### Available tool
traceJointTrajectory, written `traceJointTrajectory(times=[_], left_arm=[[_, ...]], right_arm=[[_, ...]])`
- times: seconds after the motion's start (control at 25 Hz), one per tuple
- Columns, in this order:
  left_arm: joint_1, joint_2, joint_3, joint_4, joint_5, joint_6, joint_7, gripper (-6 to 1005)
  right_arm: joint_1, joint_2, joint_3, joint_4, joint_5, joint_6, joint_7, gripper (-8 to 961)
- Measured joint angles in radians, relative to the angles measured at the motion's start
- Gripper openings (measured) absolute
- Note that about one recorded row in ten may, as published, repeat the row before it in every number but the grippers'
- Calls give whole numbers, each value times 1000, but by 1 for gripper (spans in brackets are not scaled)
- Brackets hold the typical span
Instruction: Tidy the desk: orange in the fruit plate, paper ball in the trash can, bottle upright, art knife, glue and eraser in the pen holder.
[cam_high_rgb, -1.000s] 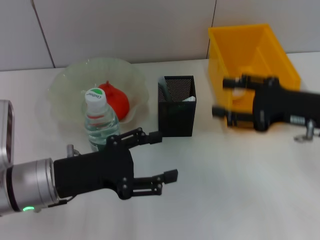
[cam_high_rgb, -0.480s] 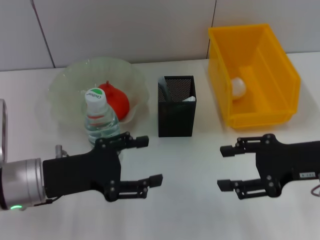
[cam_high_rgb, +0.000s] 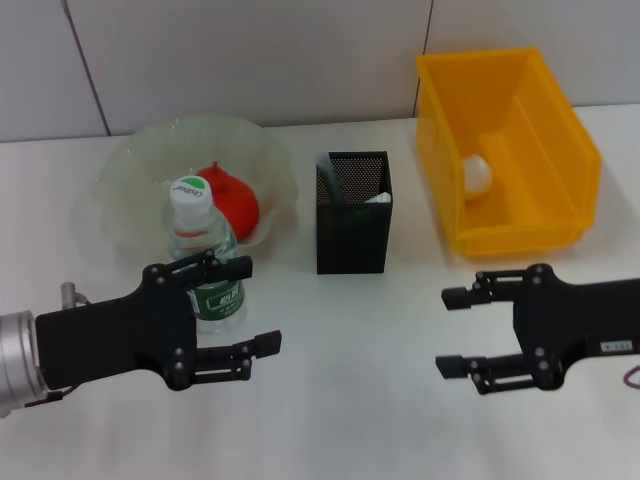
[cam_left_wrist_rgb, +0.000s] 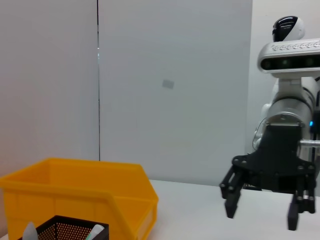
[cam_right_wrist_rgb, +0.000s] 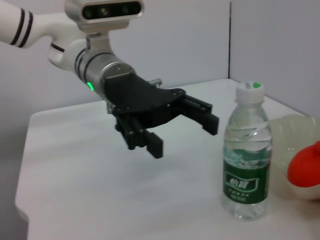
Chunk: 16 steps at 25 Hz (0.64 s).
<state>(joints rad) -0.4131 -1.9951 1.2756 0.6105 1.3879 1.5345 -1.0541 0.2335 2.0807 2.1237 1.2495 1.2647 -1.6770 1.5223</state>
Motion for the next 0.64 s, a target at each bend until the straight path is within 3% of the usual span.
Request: traceJointTrajectory(times=[0.36,0.64], left_arm=[[0,7,-1,-1,10,8,-5,869],[3,7,-1,-10,11,9,-4,870]], right_arm=[[74,2,-6,-95,7,51,-35,738],[91,4,-8,-106,8,53,-40,738]])
